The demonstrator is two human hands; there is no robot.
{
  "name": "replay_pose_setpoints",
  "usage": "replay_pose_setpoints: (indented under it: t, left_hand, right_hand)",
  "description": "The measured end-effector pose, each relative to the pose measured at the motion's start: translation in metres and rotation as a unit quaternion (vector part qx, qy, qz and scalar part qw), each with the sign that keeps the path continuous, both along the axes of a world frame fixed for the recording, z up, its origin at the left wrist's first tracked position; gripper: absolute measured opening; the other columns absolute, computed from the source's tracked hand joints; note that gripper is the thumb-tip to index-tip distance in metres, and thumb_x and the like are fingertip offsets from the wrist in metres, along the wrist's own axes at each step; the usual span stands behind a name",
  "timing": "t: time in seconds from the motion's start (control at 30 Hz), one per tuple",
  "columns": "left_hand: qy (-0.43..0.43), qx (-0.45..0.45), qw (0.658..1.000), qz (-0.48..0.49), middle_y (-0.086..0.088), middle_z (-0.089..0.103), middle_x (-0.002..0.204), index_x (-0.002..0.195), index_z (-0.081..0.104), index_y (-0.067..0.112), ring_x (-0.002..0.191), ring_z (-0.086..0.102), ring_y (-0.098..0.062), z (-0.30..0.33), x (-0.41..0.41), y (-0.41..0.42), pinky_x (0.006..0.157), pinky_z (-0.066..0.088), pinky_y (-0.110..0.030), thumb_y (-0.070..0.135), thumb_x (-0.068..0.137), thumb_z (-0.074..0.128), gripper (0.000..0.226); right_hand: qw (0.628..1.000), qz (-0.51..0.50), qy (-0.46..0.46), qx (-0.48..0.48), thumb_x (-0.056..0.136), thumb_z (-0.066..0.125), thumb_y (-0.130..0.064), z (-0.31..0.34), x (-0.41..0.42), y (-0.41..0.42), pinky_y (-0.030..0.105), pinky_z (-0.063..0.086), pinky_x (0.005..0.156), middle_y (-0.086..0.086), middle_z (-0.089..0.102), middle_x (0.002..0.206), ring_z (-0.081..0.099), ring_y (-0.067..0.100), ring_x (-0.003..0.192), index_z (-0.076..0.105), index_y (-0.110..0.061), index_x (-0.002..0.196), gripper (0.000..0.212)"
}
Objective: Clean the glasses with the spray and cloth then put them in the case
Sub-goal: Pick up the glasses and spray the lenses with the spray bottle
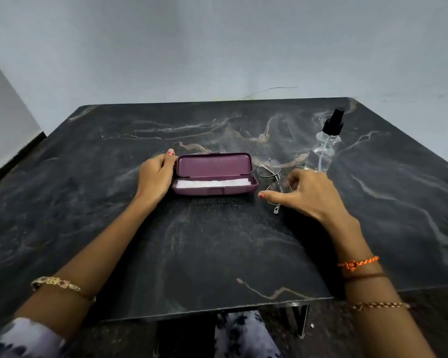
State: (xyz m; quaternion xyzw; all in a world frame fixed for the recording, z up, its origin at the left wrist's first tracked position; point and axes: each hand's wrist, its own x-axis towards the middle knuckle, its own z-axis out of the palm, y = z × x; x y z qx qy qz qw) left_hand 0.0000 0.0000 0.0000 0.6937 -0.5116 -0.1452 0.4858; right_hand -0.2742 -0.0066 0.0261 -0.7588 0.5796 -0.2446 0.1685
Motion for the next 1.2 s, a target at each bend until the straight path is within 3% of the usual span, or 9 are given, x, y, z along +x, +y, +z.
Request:
replay_pose_setpoints:
  t: [0.13, 0.33, 0.5, 0.67, 0.8, 0.87, 1.0, 1.13, 1.2]
  left_hand:
    - [-0.012, -0.007, 1.0, -0.004, -0.016, 0.068, 0.097, 0.1, 0.066, 0.006, 0.089, 0.06, -0.023, 0.0, 0.001, 0.0, 0.077, 0.043, -0.031, 0.031, 0.097, 0.033, 0.041]
    - [-0.003, 0.001, 1.0, -0.011, -0.014, 0.068, 0.099, 0.101, 0.065, 0.006, 0.093, 0.06, -0.024, -0.001, 0.002, -0.002, 0.079, 0.043, -0.033, 0.032, 0.097, 0.032, 0.042]
    - [-0.013, 0.01, 1.0, -0.019, -0.019, 0.066, 0.094, 0.095, 0.063, 0.002, 0.089, 0.059, -0.029, -0.001, 0.002, -0.001, 0.081, 0.046, -0.04, 0.032, 0.097, 0.033, 0.043]
    - [-0.035, 0.006, 0.999, -0.023, -0.019, 0.061, 0.085, 0.091, 0.062, -0.004, 0.078, 0.051, -0.021, 0.0, 0.002, 0.0, 0.077, 0.046, -0.042, 0.03, 0.097, 0.033, 0.045]
    - [-0.04, 0.008, 0.999, -0.026, -0.021, 0.062, 0.087, 0.09, 0.061, 0.0, 0.078, 0.051, -0.021, 0.0, 0.002, 0.0, 0.074, 0.043, -0.038, 0.03, 0.097, 0.033, 0.042]
    - [-0.04, 0.012, 0.999, -0.026, -0.017, 0.059, 0.084, 0.087, 0.059, 0.006, 0.078, 0.05, -0.02, 0.0, 0.002, 0.0, 0.073, 0.042, -0.036, 0.03, 0.097, 0.033, 0.038]
    - [-0.037, 0.011, 0.999, -0.027, -0.013, 0.058, 0.083, 0.087, 0.059, 0.008, 0.079, 0.05, -0.02, 0.001, 0.002, 0.001, 0.073, 0.041, -0.035, 0.03, 0.097, 0.033, 0.035]
    - [-0.032, 0.006, 0.999, -0.026, -0.013, 0.059, 0.083, 0.086, 0.059, 0.009, 0.079, 0.051, -0.02, 0.001, 0.002, 0.0, 0.072, 0.042, -0.034, 0.028, 0.097, 0.034, 0.034]
    - [-0.028, 0.006, 0.999, -0.027, -0.015, 0.061, 0.086, 0.089, 0.061, 0.004, 0.08, 0.054, -0.024, 0.0, 0.002, 0.001, 0.075, 0.045, -0.038, 0.028, 0.097, 0.034, 0.037]
  right_hand:
    - [0.998, 0.026, 0.013, 0.055, 0.026, 0.064, -0.075, 0.003, -0.009, -0.005, 0.024, 0.036, 0.051, -0.006, 0.054, 0.063, 0.05, 0.008, 0.06, 0.056, -0.014, 0.074, 0.078]
    - [0.988, 0.074, 0.001, 0.138, 0.04, 0.089, -0.038, 0.005, -0.021, -0.01, 0.006, 0.04, 0.049, -0.006, 0.055, 0.064, 0.05, 0.007, 0.059, 0.058, -0.018, 0.069, 0.047]
    - [0.992, 0.074, -0.006, 0.105, 0.047, 0.088, -0.035, 0.004, -0.022, -0.009, 0.004, 0.039, 0.046, -0.006, 0.059, 0.057, 0.052, 0.0, 0.048, 0.06, -0.017, 0.062, 0.036]
    - [0.997, 0.048, -0.008, 0.059, 0.053, 0.087, -0.03, 0.002, -0.021, -0.01, 0.004, 0.038, 0.046, -0.008, 0.059, 0.053, 0.053, 0.003, 0.049, 0.057, -0.021, 0.053, 0.031]
    - [1.0, -0.009, -0.007, -0.014, 0.065, 0.081, -0.023, -0.001, -0.021, -0.011, 0.015, 0.039, 0.05, -0.01, 0.055, 0.051, 0.052, 0.003, 0.052, 0.053, -0.022, 0.053, 0.03]
    - [0.998, -0.034, -0.024, -0.055, 0.07, 0.076, -0.02, -0.001, -0.021, -0.01, 0.024, 0.038, 0.056, -0.007, 0.055, 0.051, 0.054, 0.008, 0.053, 0.055, -0.019, 0.055, 0.026]
    - [0.985, -0.091, -0.058, -0.137, 0.072, 0.069, -0.013, 0.002, -0.017, -0.006, 0.028, 0.037, 0.06, -0.001, 0.054, 0.052, 0.057, 0.023, 0.059, 0.062, -0.009, 0.062, 0.013]
    - [0.976, -0.101, -0.077, -0.178, 0.072, 0.066, -0.007, 0.004, -0.014, -0.005, 0.04, 0.05, 0.063, 0.014, 0.066, 0.061, 0.062, 0.031, 0.063, 0.065, -0.004, 0.066, 0.007]
    - [0.969, -0.109, -0.091, -0.202, 0.073, 0.067, -0.008, 0.003, -0.013, -0.004, 0.038, 0.051, 0.063, 0.014, 0.069, 0.064, 0.063, 0.032, 0.064, 0.066, -0.003, 0.068, 0.007]
